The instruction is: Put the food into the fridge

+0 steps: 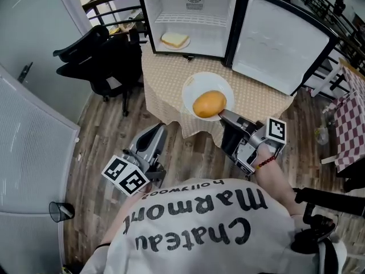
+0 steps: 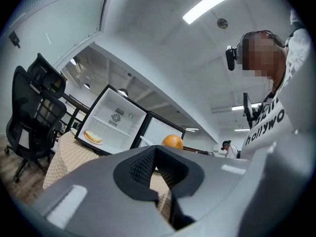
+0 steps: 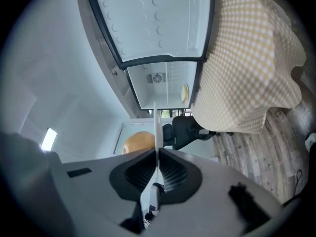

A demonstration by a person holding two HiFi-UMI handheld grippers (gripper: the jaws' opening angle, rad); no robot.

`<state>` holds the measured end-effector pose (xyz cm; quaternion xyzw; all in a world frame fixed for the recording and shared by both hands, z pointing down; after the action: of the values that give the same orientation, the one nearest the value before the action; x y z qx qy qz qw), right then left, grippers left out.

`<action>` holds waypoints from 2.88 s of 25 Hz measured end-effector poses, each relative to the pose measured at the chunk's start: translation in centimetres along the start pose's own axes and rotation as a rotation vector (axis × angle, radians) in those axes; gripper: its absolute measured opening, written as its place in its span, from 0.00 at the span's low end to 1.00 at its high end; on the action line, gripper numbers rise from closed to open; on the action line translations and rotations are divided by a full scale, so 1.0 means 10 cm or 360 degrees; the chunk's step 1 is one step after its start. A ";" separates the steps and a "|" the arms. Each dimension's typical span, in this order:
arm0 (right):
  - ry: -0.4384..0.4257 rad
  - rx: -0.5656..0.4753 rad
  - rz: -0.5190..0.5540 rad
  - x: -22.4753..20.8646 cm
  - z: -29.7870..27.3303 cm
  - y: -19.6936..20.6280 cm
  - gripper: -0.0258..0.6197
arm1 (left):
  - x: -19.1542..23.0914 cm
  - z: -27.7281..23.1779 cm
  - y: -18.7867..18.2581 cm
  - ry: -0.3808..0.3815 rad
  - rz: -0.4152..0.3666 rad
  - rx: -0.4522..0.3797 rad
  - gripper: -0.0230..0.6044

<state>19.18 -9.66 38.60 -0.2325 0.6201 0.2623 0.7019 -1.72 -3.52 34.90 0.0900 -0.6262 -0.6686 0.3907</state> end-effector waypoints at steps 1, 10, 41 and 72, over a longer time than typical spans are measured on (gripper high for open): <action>0.0001 -0.0004 0.0000 -0.01 -0.08 -0.09 0.08 | 0.08 -0.09 0.01 -0.0003 0.0012 0.0005 0.04; 0.0011 -0.0047 -0.0009 -0.12 -0.63 -0.63 0.08 | 0.69 -0.74 -0.05 0.0028 0.0020 0.0022 0.04; 0.0038 -0.0593 0.0002 -0.28 -3.48 -1.18 0.08 | 3.47 -1.54 -1.00 0.0489 0.0095 0.0324 0.04; 0.0287 -0.1019 -0.0020 -0.53 -4.54 -1.98 0.08 | 4.30 -1.69 -1.24 0.0519 0.0126 0.0273 0.04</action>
<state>-2.27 -54.61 38.29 -0.4674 0.5643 0.4178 0.5372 -25.71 -44.92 36.17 0.2056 -0.6124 -0.5734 0.5040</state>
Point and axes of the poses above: the fingertips, and each gripper's own axes: z backward along the fingers, x to its left, y out of its underside, the point moved 3 cm from there along z, backward along the fingers, and after that the axes turned 5 degrees about -x, right-handed, at the moved point
